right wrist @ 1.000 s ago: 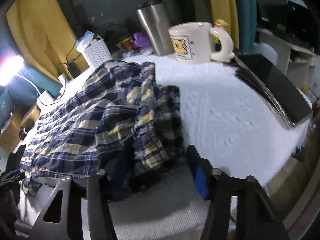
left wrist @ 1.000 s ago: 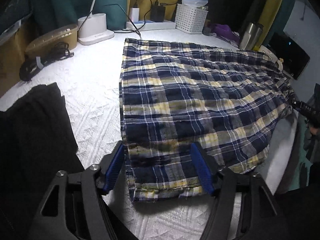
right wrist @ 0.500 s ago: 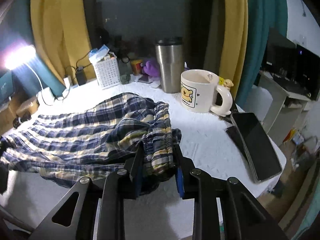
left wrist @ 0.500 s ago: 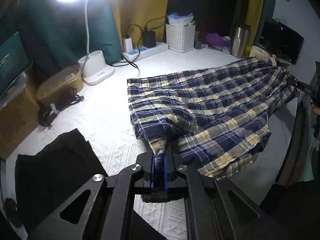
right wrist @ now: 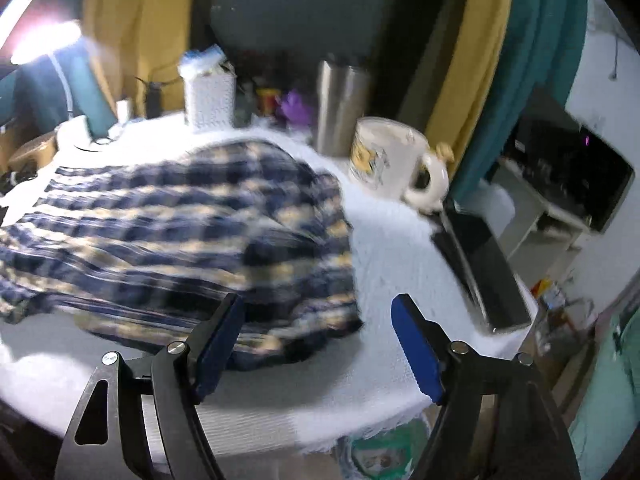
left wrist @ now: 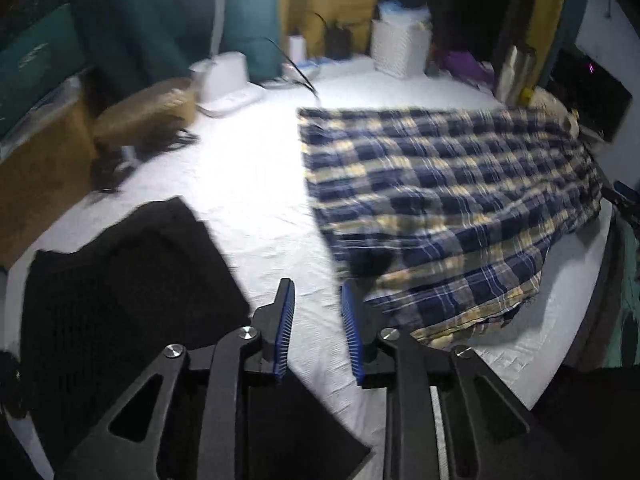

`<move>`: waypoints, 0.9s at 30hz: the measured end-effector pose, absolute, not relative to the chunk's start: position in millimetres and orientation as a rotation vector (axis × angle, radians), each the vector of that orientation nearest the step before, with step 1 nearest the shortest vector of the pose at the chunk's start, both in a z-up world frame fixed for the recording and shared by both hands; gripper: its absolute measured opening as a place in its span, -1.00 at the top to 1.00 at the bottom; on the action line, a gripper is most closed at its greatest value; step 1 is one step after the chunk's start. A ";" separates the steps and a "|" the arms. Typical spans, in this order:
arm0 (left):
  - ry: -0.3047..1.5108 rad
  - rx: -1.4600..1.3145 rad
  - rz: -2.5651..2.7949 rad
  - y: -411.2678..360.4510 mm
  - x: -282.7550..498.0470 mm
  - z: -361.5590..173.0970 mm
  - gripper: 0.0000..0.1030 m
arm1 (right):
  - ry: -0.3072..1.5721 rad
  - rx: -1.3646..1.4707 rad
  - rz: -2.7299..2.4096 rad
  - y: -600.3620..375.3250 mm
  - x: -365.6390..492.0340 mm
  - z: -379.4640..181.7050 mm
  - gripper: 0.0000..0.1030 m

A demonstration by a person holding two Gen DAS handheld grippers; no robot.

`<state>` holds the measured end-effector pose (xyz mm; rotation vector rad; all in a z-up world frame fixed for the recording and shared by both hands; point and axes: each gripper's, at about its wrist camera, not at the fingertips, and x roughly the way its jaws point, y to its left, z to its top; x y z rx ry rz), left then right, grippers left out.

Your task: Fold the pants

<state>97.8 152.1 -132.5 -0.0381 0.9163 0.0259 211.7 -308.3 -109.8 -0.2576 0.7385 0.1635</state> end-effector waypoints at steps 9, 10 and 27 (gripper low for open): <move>0.806 -0.106 0.043 170.2 59.5 -121.0 0.10 | 0.721 -0.391 0.615 -136.8 170.9 -127.0 -0.50; 0.798 -0.110 0.045 171.7 55.2 -121.8 0.09 | 0.723 -0.408 0.671 -115.7 165.8 -133.0 -0.50; 0.751 -0.216 0.138 232.0 11.5 -146.4 -0.16 | 0.813 -0.566 1.005 47.4 125.9 -181.6 0.79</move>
